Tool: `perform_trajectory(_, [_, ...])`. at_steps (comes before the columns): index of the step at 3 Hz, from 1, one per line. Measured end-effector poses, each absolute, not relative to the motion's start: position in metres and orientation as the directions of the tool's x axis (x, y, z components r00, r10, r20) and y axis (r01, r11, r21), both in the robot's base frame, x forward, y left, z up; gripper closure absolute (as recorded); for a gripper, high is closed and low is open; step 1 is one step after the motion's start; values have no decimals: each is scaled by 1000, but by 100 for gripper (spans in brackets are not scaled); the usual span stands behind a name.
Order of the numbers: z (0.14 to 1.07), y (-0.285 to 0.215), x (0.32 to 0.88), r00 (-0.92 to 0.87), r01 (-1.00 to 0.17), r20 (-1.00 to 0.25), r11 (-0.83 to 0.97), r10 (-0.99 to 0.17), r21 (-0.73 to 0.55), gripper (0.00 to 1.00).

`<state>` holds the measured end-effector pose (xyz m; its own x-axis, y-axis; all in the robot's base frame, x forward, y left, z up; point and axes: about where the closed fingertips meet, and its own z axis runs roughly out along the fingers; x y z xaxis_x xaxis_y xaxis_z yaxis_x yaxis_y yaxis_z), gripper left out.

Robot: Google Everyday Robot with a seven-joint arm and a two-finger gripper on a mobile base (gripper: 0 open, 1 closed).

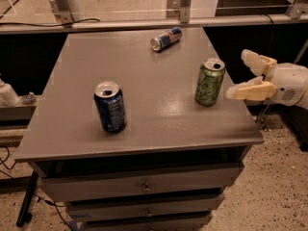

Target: Place green can upright

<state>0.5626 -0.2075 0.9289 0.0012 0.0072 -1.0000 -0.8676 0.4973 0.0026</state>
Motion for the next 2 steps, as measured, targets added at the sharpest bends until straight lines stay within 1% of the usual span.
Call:
perform_trajectory(1, [935, -211, 582, 46, -859, -999, 509, -26, -53, 0])
perform_trajectory(2, [963, -212, 609, 118, -854, -984, 491, -137, -170, 0])
